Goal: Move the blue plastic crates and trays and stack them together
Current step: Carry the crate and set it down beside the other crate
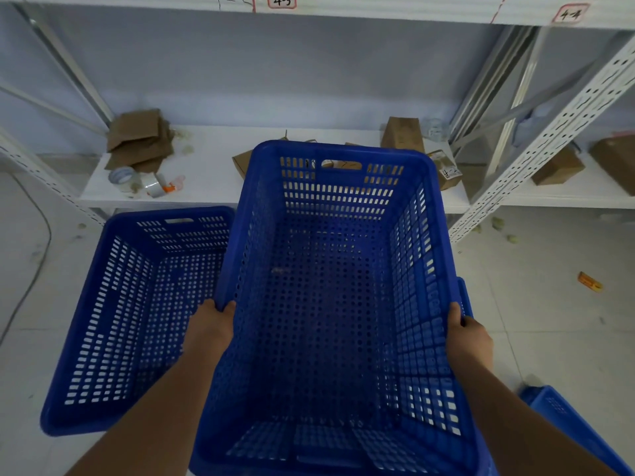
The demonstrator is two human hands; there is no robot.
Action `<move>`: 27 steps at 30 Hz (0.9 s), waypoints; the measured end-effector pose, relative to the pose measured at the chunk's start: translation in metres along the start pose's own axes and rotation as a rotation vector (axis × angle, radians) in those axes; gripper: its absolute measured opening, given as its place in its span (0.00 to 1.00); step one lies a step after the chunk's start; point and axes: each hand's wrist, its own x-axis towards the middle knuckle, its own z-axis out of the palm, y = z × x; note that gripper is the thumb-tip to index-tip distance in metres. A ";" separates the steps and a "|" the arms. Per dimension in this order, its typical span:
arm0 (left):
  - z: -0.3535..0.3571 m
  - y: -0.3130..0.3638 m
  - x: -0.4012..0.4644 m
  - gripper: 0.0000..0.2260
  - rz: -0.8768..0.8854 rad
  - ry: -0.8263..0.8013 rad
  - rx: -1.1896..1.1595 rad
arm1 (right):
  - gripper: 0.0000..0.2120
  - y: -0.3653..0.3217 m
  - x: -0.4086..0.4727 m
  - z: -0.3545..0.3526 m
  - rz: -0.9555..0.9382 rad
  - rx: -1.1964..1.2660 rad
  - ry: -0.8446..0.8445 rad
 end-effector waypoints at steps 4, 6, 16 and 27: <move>0.004 0.001 0.002 0.10 0.024 0.035 -0.052 | 0.27 -0.003 0.012 0.002 -0.012 -0.020 -0.018; 0.004 0.002 0.003 0.10 0.042 0.030 -0.067 | 0.27 -0.006 0.019 0.002 -0.020 -0.026 -0.026; 0.003 -0.002 0.002 0.19 0.035 -0.010 -0.069 | 0.27 -0.003 0.016 0.004 -0.045 -0.044 0.001; -0.005 -0.006 -0.004 0.15 0.054 -0.033 -0.028 | 0.28 0.011 0.002 0.000 -0.009 0.020 -0.013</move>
